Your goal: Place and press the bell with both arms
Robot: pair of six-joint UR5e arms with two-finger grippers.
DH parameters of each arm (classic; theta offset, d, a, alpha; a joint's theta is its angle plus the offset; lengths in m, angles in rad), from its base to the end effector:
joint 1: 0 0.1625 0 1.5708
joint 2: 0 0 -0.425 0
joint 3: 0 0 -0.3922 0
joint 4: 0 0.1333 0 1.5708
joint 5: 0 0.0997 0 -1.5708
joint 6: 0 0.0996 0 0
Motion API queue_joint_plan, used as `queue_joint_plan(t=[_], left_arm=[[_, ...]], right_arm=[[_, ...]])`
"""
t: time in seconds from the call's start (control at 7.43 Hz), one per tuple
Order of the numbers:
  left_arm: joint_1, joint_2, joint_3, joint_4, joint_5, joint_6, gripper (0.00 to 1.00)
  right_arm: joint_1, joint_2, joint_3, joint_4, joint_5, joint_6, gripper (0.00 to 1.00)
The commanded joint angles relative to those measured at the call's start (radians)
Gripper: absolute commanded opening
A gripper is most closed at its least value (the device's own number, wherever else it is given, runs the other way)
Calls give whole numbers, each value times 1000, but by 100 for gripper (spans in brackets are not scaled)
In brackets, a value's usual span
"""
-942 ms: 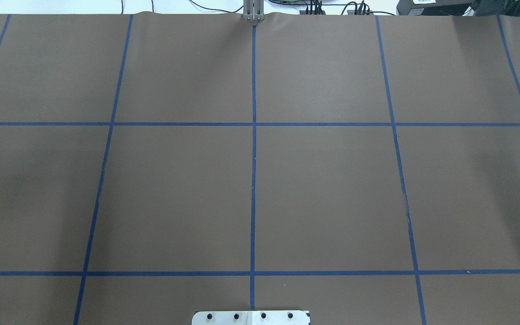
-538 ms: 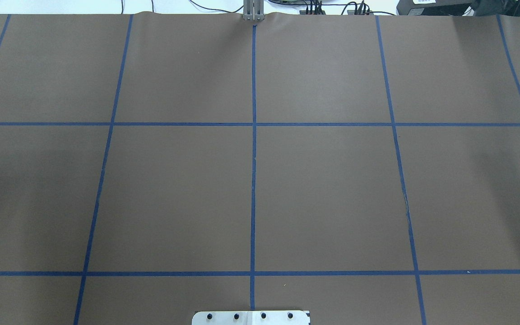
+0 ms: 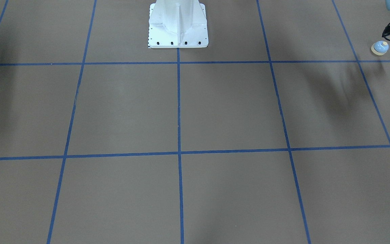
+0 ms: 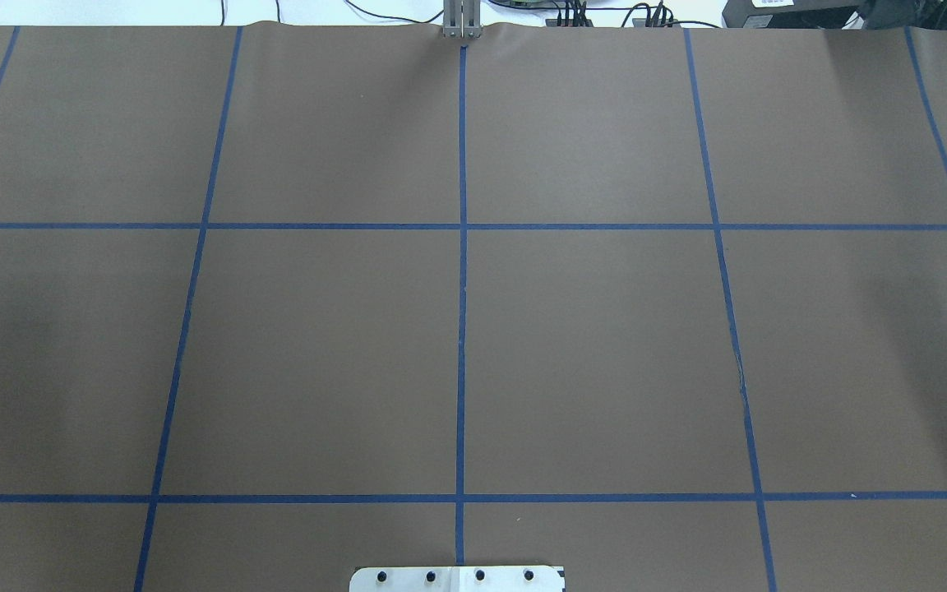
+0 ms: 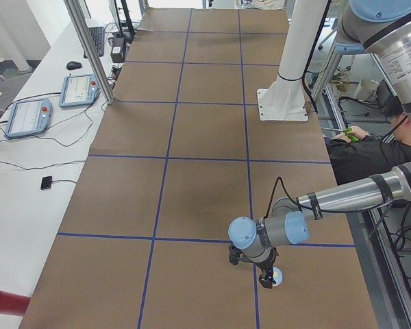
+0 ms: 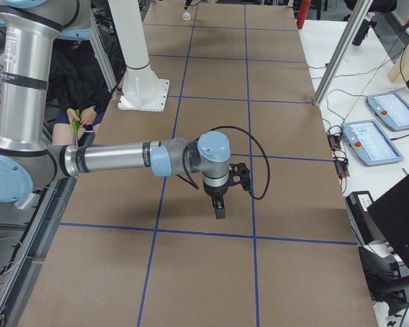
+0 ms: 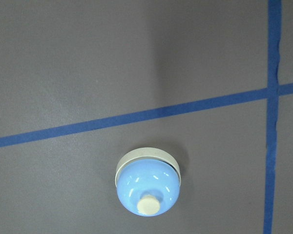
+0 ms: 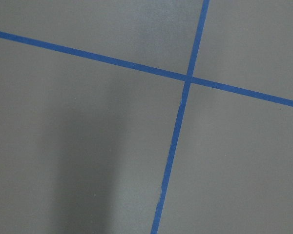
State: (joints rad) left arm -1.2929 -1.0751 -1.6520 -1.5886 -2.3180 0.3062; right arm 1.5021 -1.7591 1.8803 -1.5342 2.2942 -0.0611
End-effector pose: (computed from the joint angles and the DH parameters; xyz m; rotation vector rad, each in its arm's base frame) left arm -0.0026 -0.2301 0.8002 -0.3698 0.7471 0.4021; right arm 0.0384 -0.4236 0.5906 0.1483 -0.7234 -0.1809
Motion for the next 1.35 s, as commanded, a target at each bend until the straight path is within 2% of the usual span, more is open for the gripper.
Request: queue_joint_plan(t=[0.0,0.4,1.21], left_arm=[[14,-25,17,-1,-3,4,100],[21,-117,105,1,-1,-1,100],[95,-118,147,-2,-4,-91,100]], right_arm=[[0,3,0,0,-1,1,100],[0,4,2,0,-1,1,100],[0,3,0,0,1,1,100]])
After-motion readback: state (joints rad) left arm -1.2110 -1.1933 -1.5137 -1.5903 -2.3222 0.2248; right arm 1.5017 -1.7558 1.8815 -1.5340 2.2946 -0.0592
